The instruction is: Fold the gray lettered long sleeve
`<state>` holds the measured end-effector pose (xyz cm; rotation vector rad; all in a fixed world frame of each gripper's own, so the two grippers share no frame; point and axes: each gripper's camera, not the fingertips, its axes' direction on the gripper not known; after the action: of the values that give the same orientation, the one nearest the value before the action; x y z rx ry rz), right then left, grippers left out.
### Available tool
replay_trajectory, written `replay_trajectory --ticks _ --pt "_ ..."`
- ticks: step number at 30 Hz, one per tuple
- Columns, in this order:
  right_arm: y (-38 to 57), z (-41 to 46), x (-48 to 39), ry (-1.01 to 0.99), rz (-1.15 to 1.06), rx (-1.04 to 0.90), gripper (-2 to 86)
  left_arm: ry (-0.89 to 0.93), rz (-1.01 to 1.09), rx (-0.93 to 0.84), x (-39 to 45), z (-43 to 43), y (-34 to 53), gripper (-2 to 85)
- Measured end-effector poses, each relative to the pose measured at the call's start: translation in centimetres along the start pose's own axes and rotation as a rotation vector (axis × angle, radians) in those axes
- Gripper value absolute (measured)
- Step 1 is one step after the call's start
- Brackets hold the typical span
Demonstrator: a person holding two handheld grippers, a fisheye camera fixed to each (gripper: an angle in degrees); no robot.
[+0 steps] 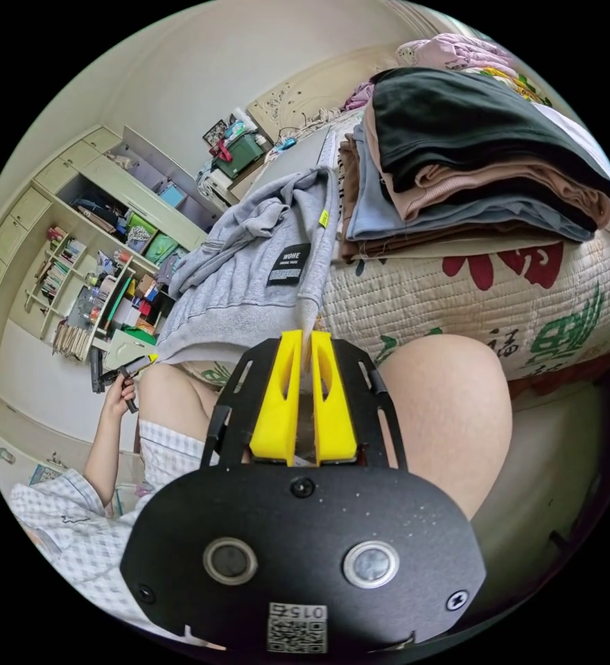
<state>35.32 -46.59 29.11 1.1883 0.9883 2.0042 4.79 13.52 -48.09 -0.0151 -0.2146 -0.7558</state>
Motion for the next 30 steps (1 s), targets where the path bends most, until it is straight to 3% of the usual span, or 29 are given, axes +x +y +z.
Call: replay_trajectory --ticks 8,14,20,23,30 --pt "4.0 -2.0 4.9 -0.140 0.027 0.195 -0.2 -0.029 -0.007 0.068 -0.5 -3.0 1.4 0.3" --pt "-0.7 0.8 0.1 -0.116 -0.324 0.201 2.8 0.042 0.173 0.163 2.8 -4.9 -0.9 6.4" --pt "-11.3 9.2 -6.7 -0.126 -0.688 0.091 10.6 0.199 0.349 0.187 8.5 -1.6 -7.2 11.0" --pt "-17.5 17.5 -9.7 -0.066 -0.825 -0.038 12.8 0.168 0.410 0.142 10.8 1.2 -10.2 13.5" --pt "-26.2 32.2 -11.2 -0.076 -0.915 -0.291 16.3 0.151 0.454 0.035 12.2 6.7 -13.8 13.8"
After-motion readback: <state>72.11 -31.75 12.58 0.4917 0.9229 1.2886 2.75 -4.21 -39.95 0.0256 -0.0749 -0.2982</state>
